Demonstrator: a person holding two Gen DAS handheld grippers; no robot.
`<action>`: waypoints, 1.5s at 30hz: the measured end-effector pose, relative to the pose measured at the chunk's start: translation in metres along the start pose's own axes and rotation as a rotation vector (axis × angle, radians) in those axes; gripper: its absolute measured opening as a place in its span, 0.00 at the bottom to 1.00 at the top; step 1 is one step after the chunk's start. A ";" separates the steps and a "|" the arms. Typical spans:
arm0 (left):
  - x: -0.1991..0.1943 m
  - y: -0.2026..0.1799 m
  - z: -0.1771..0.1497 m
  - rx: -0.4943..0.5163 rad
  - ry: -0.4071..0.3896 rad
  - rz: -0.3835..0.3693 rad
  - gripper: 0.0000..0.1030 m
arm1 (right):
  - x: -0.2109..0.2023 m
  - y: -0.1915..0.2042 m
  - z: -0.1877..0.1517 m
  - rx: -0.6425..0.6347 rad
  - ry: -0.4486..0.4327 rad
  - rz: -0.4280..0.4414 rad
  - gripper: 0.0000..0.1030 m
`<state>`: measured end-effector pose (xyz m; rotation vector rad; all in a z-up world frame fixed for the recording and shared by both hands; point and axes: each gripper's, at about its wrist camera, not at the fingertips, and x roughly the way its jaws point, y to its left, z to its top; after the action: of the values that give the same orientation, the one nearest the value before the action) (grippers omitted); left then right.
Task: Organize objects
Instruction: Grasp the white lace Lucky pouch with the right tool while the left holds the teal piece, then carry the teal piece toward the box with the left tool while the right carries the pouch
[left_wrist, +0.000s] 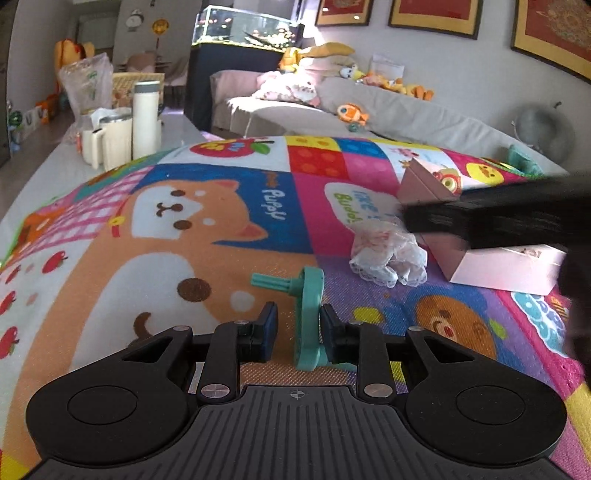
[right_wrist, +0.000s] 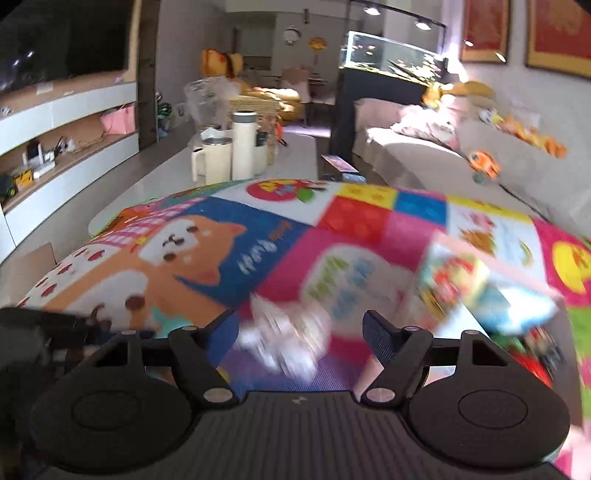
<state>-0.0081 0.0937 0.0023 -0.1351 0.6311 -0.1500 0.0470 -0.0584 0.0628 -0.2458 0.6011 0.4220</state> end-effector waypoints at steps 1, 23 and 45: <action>0.000 0.000 0.000 -0.001 0.000 -0.001 0.28 | 0.012 0.006 0.004 -0.015 0.008 -0.009 0.72; 0.002 -0.001 0.000 0.006 0.004 0.010 0.28 | -0.067 -0.006 -0.113 -0.216 0.115 -0.166 0.64; 0.004 -0.025 -0.002 0.143 0.009 0.095 0.20 | -0.081 -0.060 -0.145 0.155 0.137 0.006 1.00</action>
<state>-0.0093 0.0684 0.0026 0.0335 0.6319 -0.1040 -0.0582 -0.1864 0.0008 -0.1255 0.7652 0.3640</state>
